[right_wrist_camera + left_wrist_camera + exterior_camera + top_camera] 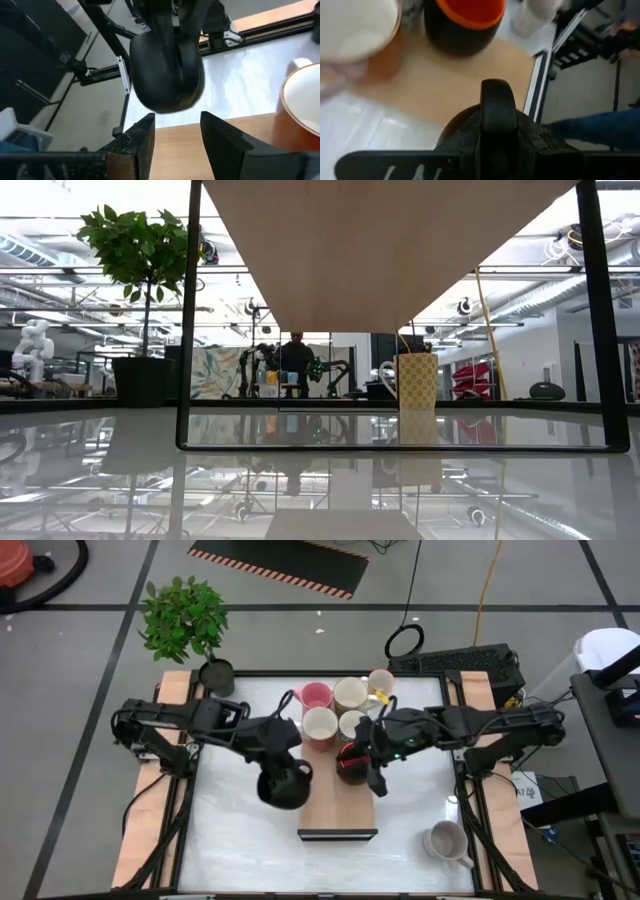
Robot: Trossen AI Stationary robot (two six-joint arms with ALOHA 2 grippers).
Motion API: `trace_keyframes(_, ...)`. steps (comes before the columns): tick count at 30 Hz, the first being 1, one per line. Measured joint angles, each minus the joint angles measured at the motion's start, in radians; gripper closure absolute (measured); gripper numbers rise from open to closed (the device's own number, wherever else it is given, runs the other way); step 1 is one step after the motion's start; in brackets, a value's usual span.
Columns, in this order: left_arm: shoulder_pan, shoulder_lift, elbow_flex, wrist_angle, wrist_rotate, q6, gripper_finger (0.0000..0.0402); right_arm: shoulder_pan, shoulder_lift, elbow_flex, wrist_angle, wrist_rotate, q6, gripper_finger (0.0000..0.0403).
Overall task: Place coffee mugs
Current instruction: Put the black mug on the shelf
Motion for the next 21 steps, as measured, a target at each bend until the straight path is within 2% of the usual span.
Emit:
trace_keyframes(5,0.006,0.0,0.0,0.115,0.001,0.062,0.0333,-0.023,0.019,0.004,0.031,-0.019,0.005,0.0257)
trace_keyframes(15,0.003,0.035,0.0,0.127,-0.058,0.129,0.0333,-0.034,0.066,0.004,0.127,-0.071,-0.157,0.0257)
trace_keyframes(21,-0.008,0.061,0.0,0.159,-0.076,0.137,0.0333,-0.046,0.1,0.003,0.104,-0.125,-0.165,0.0258)
